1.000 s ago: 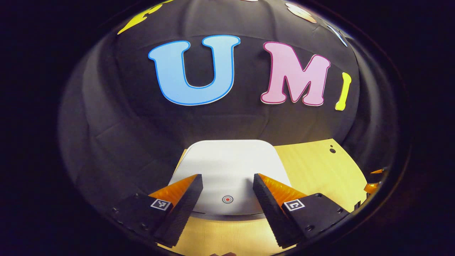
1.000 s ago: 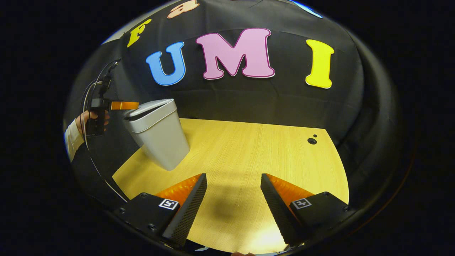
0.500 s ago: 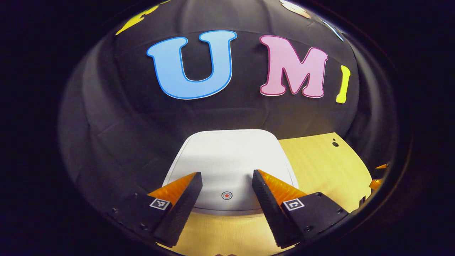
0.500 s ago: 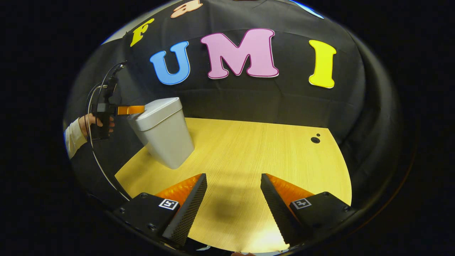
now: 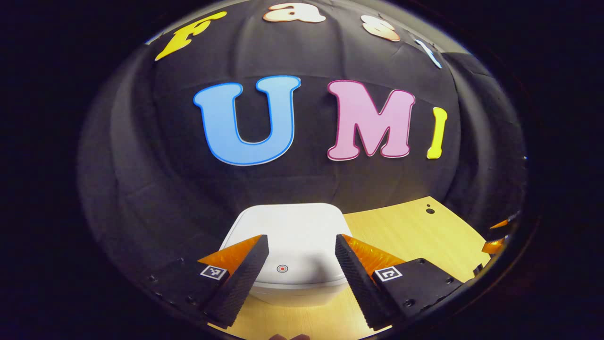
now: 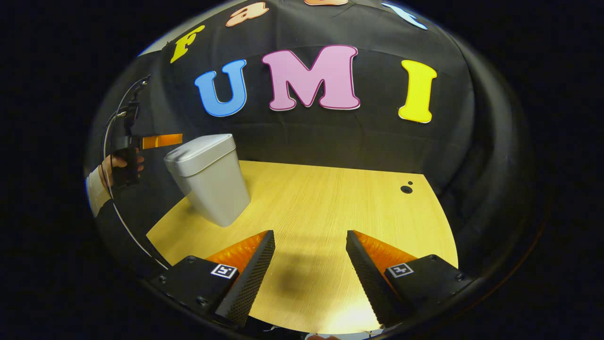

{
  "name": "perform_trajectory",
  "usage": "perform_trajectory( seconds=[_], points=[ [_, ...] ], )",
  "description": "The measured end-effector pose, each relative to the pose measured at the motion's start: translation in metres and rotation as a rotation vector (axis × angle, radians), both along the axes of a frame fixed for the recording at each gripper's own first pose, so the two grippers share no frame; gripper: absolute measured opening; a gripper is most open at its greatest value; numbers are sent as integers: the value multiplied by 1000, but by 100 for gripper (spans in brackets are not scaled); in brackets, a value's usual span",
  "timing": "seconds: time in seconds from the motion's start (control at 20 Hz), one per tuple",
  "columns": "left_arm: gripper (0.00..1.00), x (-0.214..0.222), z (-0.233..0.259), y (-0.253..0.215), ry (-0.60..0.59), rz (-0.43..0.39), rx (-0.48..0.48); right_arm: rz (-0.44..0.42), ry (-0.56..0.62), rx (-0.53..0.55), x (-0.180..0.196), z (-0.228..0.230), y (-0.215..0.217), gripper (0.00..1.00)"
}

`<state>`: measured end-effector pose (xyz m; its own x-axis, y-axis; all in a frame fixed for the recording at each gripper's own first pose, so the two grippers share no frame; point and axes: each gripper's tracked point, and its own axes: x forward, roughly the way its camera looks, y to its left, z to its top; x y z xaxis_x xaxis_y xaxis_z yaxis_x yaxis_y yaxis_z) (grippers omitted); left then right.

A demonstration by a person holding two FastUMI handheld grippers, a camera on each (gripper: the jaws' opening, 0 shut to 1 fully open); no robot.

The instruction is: Press the lid of the desktop garbage bin to open it, pick up the crumpled paper on the desktop and throw it into the bin, then pick up the pop can on the desktop and drop it into the bin, and finally close the garbage bin lid.

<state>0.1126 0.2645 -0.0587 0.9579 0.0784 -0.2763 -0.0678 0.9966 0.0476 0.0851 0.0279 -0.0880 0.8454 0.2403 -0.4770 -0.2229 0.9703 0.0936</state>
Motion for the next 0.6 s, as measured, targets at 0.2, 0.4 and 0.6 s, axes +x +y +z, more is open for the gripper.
perform_trajectory(
  seconds=[0.2, 0.4, 0.6],
  points=[
    [97, -24, 11, -63, -72, -131, 40, -68, -72, -17, -8, 19, -7, 99],
    [98, -43, 8, -146, -113, -245, -29, -123, -154, -51, -26, 44, -29, 99],
    [98, -59, 19, -215, -146, -277, -107, -142, -225, -66, -38, 67, -67, 99]
  ],
)
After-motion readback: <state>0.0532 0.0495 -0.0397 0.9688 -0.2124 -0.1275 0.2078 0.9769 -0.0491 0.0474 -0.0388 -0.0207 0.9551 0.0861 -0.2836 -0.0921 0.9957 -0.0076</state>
